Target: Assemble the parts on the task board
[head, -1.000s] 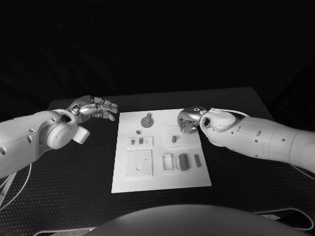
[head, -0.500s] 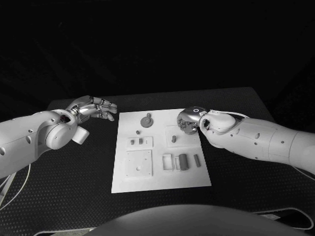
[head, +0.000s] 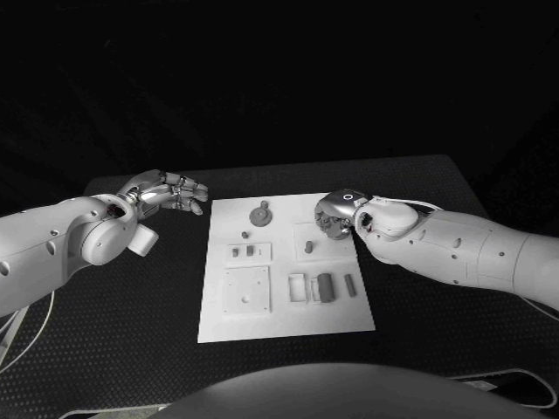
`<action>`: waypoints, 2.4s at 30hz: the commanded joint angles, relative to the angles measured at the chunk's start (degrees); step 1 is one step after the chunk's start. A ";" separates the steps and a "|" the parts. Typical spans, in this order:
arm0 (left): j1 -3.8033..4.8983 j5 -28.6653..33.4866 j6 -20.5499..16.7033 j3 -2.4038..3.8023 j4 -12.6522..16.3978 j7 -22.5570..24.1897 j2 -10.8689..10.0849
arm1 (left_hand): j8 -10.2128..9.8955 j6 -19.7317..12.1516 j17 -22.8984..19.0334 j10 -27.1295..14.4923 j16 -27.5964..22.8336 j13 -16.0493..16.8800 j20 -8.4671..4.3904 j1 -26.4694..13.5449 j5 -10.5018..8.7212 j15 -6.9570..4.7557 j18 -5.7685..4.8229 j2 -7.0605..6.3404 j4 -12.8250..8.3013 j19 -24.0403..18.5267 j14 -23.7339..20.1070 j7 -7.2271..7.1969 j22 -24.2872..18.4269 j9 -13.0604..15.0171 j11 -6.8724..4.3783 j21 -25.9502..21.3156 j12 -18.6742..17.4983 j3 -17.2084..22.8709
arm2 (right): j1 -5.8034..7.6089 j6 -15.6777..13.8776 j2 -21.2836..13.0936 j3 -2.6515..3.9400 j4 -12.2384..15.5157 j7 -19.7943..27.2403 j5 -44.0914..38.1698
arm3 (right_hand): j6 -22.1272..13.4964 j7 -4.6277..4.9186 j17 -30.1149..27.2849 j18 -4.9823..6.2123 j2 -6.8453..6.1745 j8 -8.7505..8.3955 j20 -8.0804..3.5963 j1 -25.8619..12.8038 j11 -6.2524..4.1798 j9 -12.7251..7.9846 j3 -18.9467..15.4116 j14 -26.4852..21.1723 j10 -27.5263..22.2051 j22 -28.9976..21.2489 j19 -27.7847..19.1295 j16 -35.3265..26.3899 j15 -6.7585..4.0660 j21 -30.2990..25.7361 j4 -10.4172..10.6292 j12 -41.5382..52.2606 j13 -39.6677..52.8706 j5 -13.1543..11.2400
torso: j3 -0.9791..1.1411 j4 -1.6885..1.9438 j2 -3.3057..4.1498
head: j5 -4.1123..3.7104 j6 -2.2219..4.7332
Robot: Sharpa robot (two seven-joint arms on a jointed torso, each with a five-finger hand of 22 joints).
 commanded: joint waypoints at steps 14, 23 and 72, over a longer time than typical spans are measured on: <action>0.07 -0.18 0.81 0.05 -0.03 0.12 0.11 | 0.27 -0.65 0.14 -0.38 -0.42 -0.12 -0.08 -0.09 -0.32 0.01 0.62 0.45 0.03 0.46 0.43 1.53 -0.19 -0.02 -0.14 -0.13 0.06 -0.52 | -0.36 0.25 -0.13 -0.24 -0.12 0.63 3.84 | 0.22 0.27 0.27 1.17 -0.71 0.09 -0.11 -2.47 0.10 0.13 0.06 0.76 0.28 1.30 0.78 0.37 0.13 0.58 0.43 -0.06 -0.07 -0.09 | 0.04 -0.05 0.02 | -0.02 0.01; 0.07 -0.18 0.80 0.05 -0.10 0.07 0.10 | 0.27 -0.71 0.19 -0.43 -0.50 -0.14 -0.08 -0.08 -0.33 0.02 0.62 0.40 0.03 0.45 0.43 1.54 -0.26 -0.02 -0.12 -0.13 0.05 -0.57 | -0.36 0.69 -0.08 -0.24 -0.28 0.72 5.10 | -1.58 0.96 0.28 1.19 -4.30 -1.00 0.03 -6.63 0.85 -0.33 -0.72 0.26 -1.51 1.23 0.40 0.01 0.79 0.39 3.11 -1.49 -0.72 -0.07 | 0.03 -0.05 0.01 | -0.16 0.01; 0.07 -0.40 1.03 0.05 -0.04 -0.17 0.08 | 0.36 -0.82 0.45 -0.47 -0.78 -0.20 -0.09 0.06 -0.31 0.01 0.60 0.44 0.03 0.50 0.52 1.57 -0.54 0.00 -0.11 -0.11 0.10 -0.68 | -0.41 -0.93 0.52 -0.22 -1.14 -1.87 2.31 | 1.35 -0.36 3.54 1.19 0.18 0.93 -1.73 -3.67 -0.89 1.22 0.16 2.50 2.71 1.60 3.07 5.67 -0.92 5.08 0.15 -0.42 0.66 -0.08 | 0.00 0.00 0.00 | -0.15 0.01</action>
